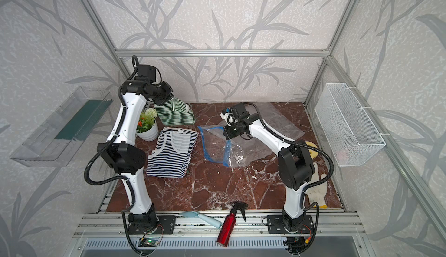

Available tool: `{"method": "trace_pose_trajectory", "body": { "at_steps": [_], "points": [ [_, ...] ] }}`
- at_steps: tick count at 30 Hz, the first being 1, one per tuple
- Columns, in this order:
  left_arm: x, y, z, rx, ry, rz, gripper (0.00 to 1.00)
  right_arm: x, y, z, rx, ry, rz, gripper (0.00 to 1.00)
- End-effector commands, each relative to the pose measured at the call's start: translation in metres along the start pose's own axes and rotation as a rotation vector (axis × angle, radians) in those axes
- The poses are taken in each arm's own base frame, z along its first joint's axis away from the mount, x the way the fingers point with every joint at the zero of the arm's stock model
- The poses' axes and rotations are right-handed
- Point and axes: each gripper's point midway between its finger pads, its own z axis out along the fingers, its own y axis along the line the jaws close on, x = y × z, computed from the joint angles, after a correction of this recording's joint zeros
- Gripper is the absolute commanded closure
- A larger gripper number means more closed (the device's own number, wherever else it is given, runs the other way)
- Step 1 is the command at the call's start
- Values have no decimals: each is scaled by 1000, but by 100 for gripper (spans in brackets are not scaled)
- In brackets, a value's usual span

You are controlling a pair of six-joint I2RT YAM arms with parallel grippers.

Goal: Take the tank top out of the vacuum bag
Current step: Place the tank top on the tank top.

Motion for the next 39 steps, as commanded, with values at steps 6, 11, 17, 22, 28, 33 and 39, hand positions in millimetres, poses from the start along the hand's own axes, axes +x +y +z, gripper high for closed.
{"method": "trace_pose_trajectory", "body": {
  "at_steps": [6, 11, 17, 22, 28, 33, 39],
  "points": [
    [19, 2, -6, 27, 76, 6, 100, -4, 0, -1, -7, 6, -6, 100],
    [28, 11, -17, 12, 67, -38, 100, -3, 0, 0, -10, 9, -5, 100],
    [49, 18, -24, 35, 112, -95, 100, -3, 1, 1, -15, 11, -6, 100],
    [61, 26, -38, 25, 109, -124, 100, -4, 1, 0, -16, 8, -5, 100],
    [79, 42, -47, 7, 120, -183, 100, -3, 2, 0, -18, 10, -4, 100],
    [89, 53, -56, -5, 105, -204, 100, -4, 3, -1, -19, 7, -4, 100],
    [106, 69, -71, -22, 88, -258, 100, -4, 4, -2, -19, 8, -7, 100]
  ]
}}
